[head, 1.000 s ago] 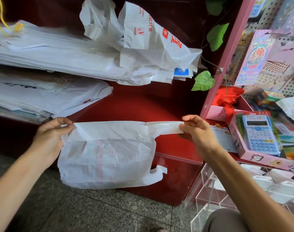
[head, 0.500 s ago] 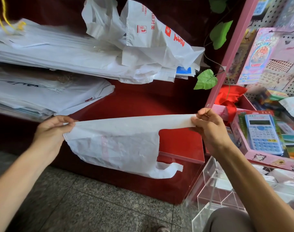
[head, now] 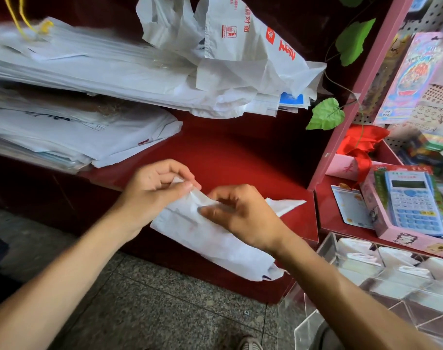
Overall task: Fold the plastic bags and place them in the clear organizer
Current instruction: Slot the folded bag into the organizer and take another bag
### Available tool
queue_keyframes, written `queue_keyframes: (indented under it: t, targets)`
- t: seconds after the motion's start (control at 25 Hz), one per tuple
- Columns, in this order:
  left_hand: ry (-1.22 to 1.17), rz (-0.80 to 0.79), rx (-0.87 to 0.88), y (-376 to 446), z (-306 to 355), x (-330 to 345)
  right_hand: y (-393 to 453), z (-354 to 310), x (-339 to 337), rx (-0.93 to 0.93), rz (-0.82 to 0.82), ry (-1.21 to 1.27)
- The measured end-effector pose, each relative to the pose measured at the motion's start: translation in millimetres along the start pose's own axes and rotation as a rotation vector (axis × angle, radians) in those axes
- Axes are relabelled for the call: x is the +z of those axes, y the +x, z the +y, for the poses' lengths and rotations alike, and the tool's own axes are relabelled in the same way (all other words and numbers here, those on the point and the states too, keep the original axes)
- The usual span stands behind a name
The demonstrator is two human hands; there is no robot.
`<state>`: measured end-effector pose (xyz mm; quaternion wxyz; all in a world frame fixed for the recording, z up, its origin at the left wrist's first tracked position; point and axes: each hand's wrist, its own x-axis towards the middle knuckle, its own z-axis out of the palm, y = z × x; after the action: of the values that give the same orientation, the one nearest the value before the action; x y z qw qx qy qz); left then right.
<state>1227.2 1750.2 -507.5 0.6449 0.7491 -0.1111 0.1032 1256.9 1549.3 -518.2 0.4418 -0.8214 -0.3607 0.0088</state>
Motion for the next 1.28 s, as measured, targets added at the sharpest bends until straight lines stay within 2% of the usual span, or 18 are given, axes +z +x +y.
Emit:
queue_keyframes:
  t: [0.12,0.2,0.28,0.36,0.44,0.48,0.52,0.6,0.64,0.68,0.72,0.8,0.88,0.96,1.04,1.12,1.2,1.28]
  targets:
    - [0.037,-0.188,-0.157,-2.7,-8.4,-15.3,0.0,1.7,-3.4,0.156,0.13,0.333]
    - [0.29,-0.288,-0.224,-4.3,-19.9,-32.0,-0.6,-0.8,-13.0,0.263,0.248,0.557]
    - [0.381,-0.267,-0.286,-5.5,-29.8,-48.5,-1.8,-0.2,-25.5,0.337,0.372,0.708]
    - [0.276,-0.18,-0.316,-5.3,-33.4,-58.3,-3.7,8.4,-36.3,0.407,0.474,0.815]
    - [0.128,-0.017,-0.269,-3.8,-30.4,-63.6,-7.7,19.9,-42.0,0.507,0.512,0.847]
    - [0.044,0.076,-0.231,-1.7,-29.2,-65.6,-9.8,27.2,-43.3,0.589,0.467,0.829]
    - [-0.053,0.147,-0.196,0.8,-28.7,-68.0,-12.2,31.9,-43.1,0.684,0.345,0.771]
    - [-0.171,0.222,-0.149,3.6,-28.1,-69.9,-17.4,42.3,-40.6,0.811,-0.003,0.459]
    - [-0.16,0.228,-0.139,3.4,-28.5,-69.0,-19.0,45.7,-38.8,0.795,-0.1,0.255]
    - [-0.13,0.206,-0.147,3.2,-26.7,-64.3,-19.6,49.5,-36.1,0.72,-0.084,0.096]
    - [-0.074,0.176,-0.153,3.2,-26.1,-56.9,-18.9,48.9,-33.3,0.599,0.011,0.008]
    - [0.028,0.083,-0.137,2.5,-24.2,-36.0,-15.2,35.3,-26.1,0.343,0.157,0.044]
    - [0.107,-0.038,-0.093,1.8,-25.9,-14.2,-9.5,19.3,-14.1,0.201,0.122,0.136]
    - [0.15,-0.119,-0.035,0.1,-24.0,4.0,-2.9,13.4,-2.8,0.158,0.071,0.161]
    - [0.175,-0.118,0.005,-1.3,-25.7,13.6,-0.5,10.5,-1.1,0.14,0.077,0.234]
    - [0.193,-0.13,-0.038,-2.0,-29.4,10.7,0.0,14.9,-7.3,0.188,0.177,0.336]
    - [0.176,-0.256,-0.162,-3.6,-36.6,-2.5,-0.8,20.6,-19.3,0.235,0.335,0.415]
    - [0.27,-0.363,-0.258,-6.0,-47.1,-17.8,-3.6,26.9,-36.3,0.256,0.476,0.443]
